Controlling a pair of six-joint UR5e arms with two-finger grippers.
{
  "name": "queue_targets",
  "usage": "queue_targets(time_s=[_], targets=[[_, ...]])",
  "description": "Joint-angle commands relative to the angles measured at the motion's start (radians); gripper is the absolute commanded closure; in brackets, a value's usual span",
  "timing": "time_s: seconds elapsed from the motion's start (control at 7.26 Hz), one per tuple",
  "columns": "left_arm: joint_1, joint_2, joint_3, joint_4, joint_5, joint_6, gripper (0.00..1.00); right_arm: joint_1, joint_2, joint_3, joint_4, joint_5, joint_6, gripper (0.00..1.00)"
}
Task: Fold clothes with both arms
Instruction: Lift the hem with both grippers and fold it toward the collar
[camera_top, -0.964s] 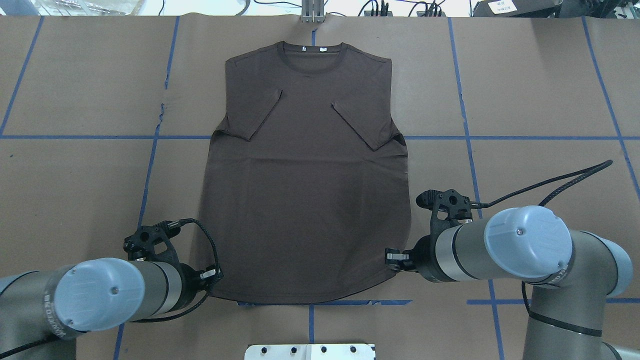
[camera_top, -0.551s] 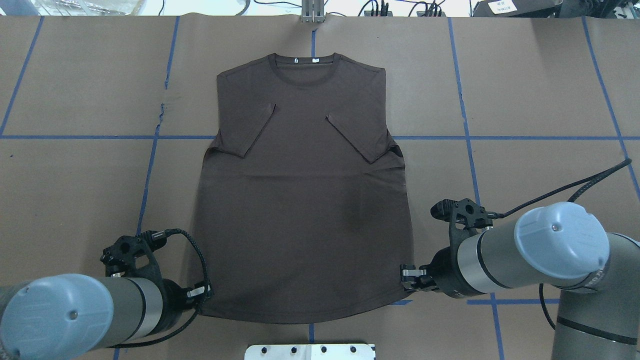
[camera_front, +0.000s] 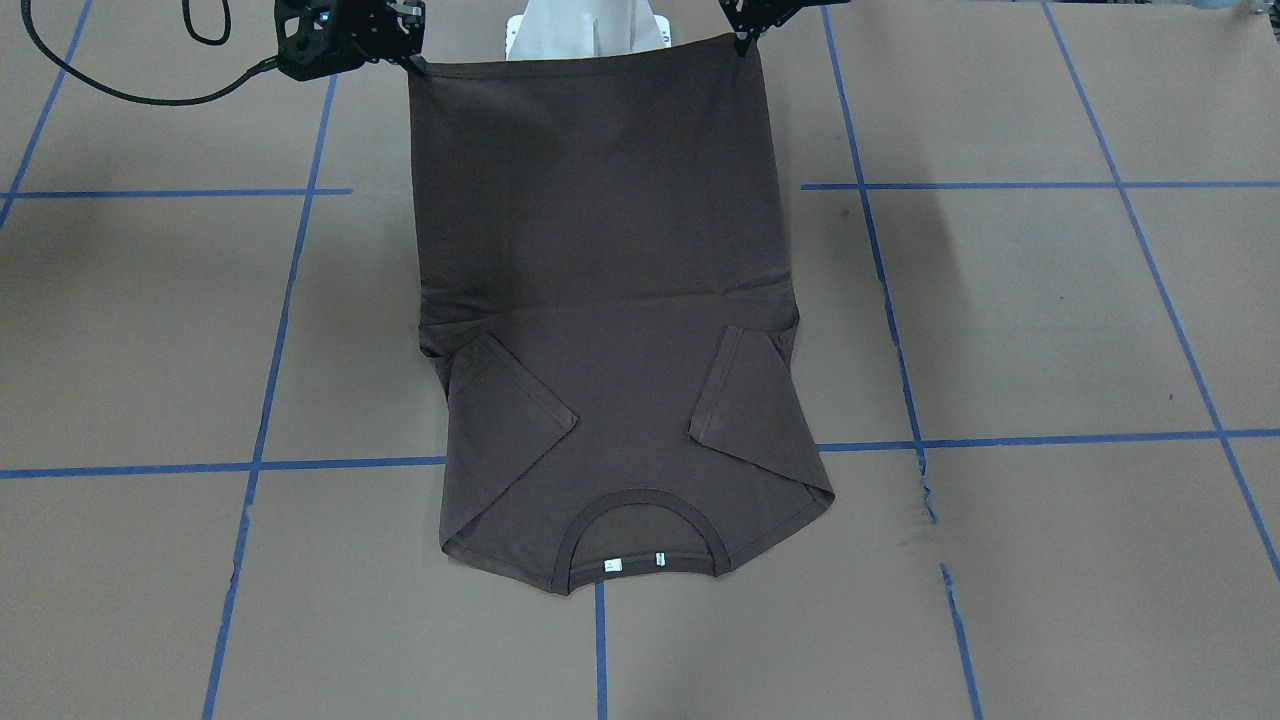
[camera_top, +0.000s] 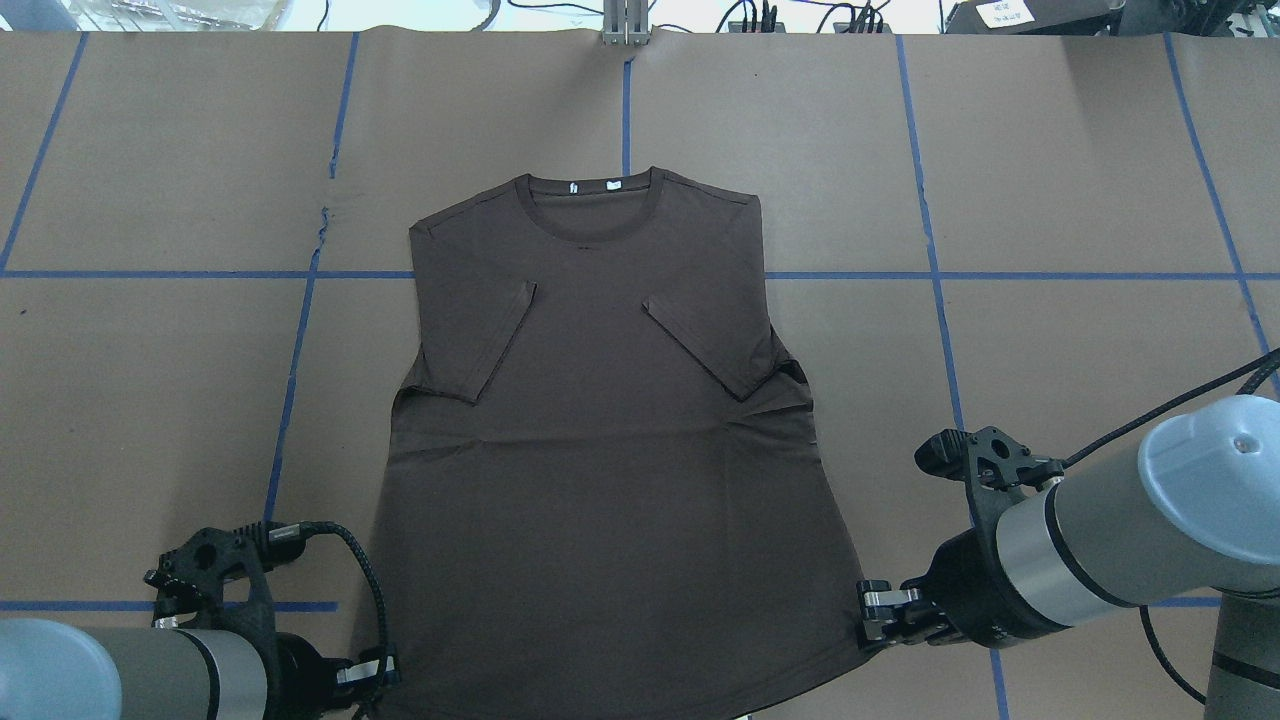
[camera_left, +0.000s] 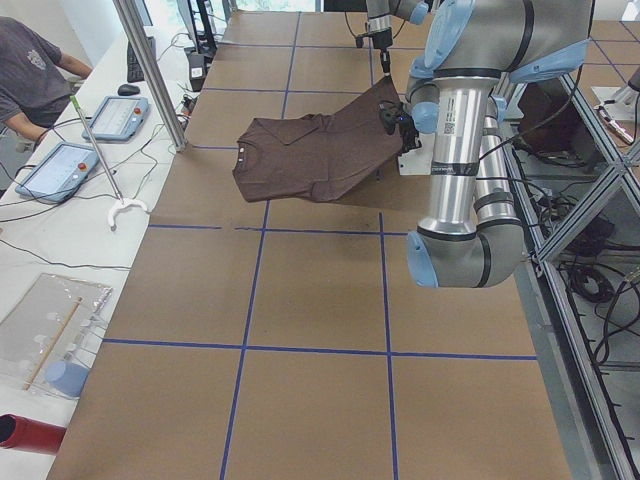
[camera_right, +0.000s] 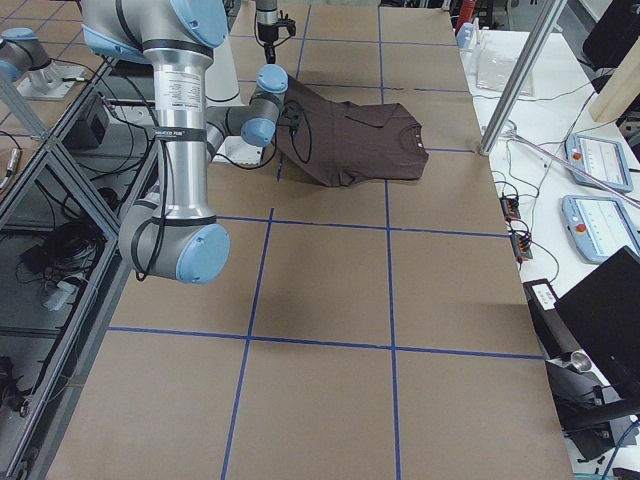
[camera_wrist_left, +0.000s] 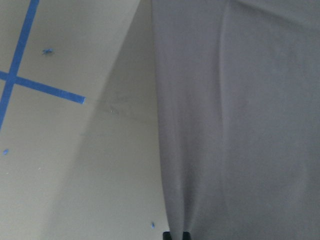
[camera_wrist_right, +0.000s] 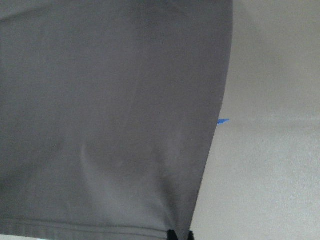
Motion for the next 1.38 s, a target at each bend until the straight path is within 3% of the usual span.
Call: queue_targets(time_s=[0.0, 0.14, 0.28, 0.55, 0.83, 1.24], targets=[[-0.125, -0.008, 0.019, 0.010, -0.013, 0.123, 1.00, 0.123, 0.077, -0.072, -0.002, -0.003, -0.140, 1.00], [-0.209, -0.049, 0.042, 0.007, -0.018, 0.198, 1.00, 0.189, 0.144, -0.143, -0.002, -0.003, -0.167, 1.00], [-0.299, -0.126, 0.126, 0.012, -0.042, 0.243, 1.00, 0.241, 0.233, -0.231, 0.000, -0.005, -0.184, 1.00], [-0.506, -0.258, 0.391, -0.005, -0.116, 0.397, 1.00, 0.344, 0.293, -0.348, 0.002, -0.010, -0.259, 1.00], [-0.600, -0.270, 0.543, -0.145, -0.119, 0.449, 1.00, 0.398, 0.373, -0.479, 0.002, -0.010, -0.278, 1.00], [-0.651, -0.333, 0.796, -0.379, -0.119, 0.449, 1.00, 0.452, 0.552, -0.723, 0.014, -0.011, -0.279, 1.00]])
